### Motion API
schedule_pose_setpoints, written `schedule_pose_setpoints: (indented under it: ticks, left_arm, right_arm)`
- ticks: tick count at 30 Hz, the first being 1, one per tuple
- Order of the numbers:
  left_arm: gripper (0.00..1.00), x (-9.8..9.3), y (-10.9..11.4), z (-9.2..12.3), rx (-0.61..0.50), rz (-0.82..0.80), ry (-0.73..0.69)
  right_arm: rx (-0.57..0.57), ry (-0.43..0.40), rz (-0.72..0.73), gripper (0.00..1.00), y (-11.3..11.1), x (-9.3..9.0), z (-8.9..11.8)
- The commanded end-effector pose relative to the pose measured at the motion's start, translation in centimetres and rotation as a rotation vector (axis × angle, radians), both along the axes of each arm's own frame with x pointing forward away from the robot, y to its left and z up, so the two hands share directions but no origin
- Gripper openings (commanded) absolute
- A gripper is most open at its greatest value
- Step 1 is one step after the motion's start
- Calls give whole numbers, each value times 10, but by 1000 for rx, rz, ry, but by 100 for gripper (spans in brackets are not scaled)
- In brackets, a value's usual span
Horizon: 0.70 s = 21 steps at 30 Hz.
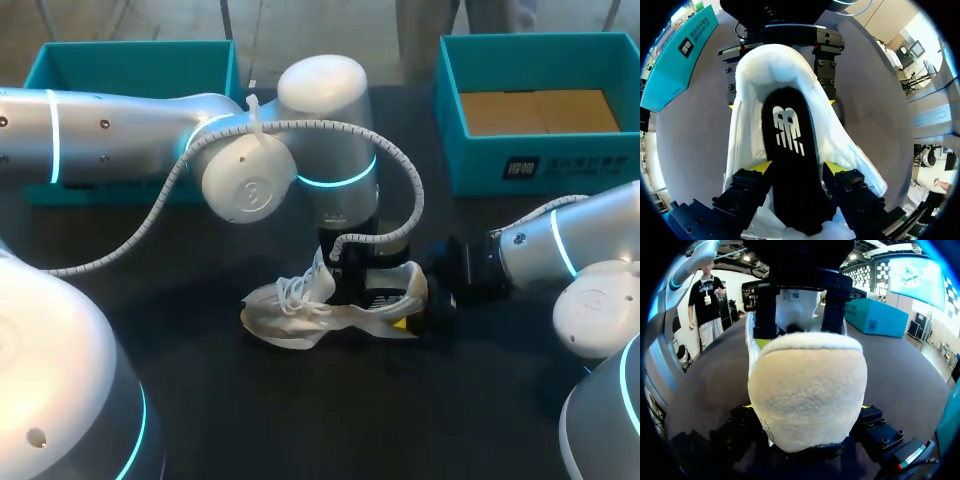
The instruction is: Take the shoe out of the shoebox, open the shoe tongue, remove and reinsert the insole, then place the shoe into the shoebox
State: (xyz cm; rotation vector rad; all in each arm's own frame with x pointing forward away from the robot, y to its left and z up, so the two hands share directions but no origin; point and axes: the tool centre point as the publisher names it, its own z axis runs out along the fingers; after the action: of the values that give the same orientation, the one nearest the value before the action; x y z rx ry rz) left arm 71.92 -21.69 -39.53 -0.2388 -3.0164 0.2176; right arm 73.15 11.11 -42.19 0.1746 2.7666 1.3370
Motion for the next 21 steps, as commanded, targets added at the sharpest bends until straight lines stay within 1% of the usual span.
schedule_pose_setpoints:
  ticks: [1, 5, 6, 10, 13, 15, 16, 17, 18, 19, 21]
  left_arm:
    - [62, 3, -3, -12, -2, -5, 0]
    - [54, 4, -4, -20, 14, -19, -19]
    - [50, 4, -4, -23, 19, -20, -21]
    - [47, 3, -5, -28, 28, -28, -25]
    - [44, 0, -6, -32, 32, -35, -23]
    - [31, -2, -7, -35, 36, -37, -24]
    - [28, -3, -7, -36, 39, -39, -27]
    - [19, -3, -7, -36, 43, -41, -31]
    - [2, -4, -7, -36, 45, -42, -39]
    - [0, -4, -6, -35, 45, -42, -41]
    - [0, -4, -5, -31, 46, -43, -55]
  right_arm:
    - [-3, 0, 0, 0, -1, -1, -3]
    - [-3, 0, 0, 0, -1, -1, -3]
    - [-3, 0, 0, 0, -1, -1, -3]
    - [-3, 0, 0, 0, -1, -1, -3]
    - [-3, 0, 0, 0, -1, -1, -3]
    - [-3, 0, 0, 0, -1, -1, -3]
    - [-3, 0, 0, 0, -1, -1, -3]
    - [-3, 0, 0, 0, -1, -1, -3]
    - [-3, 0, 0, 0, -1, -1, -3]
    - [-3, 0, 0, 0, -1, -1, -3]
    - [-3, 0, 0, 0, -1, -1, -3]
